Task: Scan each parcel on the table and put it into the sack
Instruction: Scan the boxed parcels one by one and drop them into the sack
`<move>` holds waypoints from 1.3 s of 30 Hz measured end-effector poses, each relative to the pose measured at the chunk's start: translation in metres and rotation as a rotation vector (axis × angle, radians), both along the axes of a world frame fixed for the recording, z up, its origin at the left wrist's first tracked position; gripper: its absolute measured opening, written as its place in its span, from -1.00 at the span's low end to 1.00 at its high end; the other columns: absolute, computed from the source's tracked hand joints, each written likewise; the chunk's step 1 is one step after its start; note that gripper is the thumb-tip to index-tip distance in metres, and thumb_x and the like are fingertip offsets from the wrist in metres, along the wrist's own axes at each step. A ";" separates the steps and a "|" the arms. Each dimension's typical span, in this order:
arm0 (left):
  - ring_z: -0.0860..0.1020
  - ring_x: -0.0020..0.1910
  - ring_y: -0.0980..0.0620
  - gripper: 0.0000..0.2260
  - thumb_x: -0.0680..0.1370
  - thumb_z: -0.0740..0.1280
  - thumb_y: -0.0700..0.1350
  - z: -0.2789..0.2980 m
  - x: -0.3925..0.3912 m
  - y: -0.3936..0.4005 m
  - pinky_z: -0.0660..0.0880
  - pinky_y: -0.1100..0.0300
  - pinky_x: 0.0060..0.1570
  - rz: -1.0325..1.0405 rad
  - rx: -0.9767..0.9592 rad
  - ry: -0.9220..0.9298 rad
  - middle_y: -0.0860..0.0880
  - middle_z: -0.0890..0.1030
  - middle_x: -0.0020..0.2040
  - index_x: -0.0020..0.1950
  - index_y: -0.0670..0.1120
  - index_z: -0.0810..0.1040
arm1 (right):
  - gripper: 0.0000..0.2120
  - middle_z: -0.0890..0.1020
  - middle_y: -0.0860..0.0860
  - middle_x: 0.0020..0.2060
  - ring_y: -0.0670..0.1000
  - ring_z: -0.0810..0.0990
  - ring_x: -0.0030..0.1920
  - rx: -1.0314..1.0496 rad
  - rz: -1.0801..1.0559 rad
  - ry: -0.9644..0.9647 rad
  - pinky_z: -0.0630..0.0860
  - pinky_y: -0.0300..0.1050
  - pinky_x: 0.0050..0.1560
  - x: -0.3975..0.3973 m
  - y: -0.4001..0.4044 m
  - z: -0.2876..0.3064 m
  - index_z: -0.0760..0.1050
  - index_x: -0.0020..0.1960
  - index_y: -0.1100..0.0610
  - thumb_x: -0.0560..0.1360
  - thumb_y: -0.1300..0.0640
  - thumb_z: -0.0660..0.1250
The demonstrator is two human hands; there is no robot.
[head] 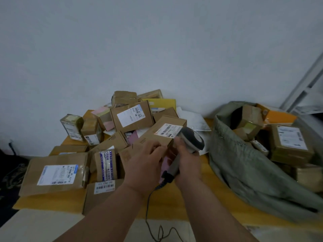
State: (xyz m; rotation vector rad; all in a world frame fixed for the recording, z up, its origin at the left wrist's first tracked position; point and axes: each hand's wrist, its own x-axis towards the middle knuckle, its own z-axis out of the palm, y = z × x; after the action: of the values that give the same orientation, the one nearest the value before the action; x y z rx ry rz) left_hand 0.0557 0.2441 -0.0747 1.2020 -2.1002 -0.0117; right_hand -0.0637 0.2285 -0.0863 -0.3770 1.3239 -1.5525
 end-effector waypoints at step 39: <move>0.63 0.04 0.00 -0.54 0.56 0.37 -0.12 0.029 -0.238 -0.029 0.45 -0.16 0.27 0.179 0.750 1.105 0.09 0.66 -0.01 0.42 0.18 0.39 | -0.92 0.53 0.02 -0.48 0.05 0.53 -0.42 -0.128 0.265 0.461 0.48 -0.15 -0.37 -0.296 0.075 0.041 0.53 -0.10 0.13 0.49 0.27 0.39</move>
State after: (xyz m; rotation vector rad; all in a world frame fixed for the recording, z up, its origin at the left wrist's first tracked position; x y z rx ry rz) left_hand -0.1818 0.2153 -0.0455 1.3154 -0.9878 -1.1793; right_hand -0.3595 0.3035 -0.0455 -0.9971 1.4503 -1.3735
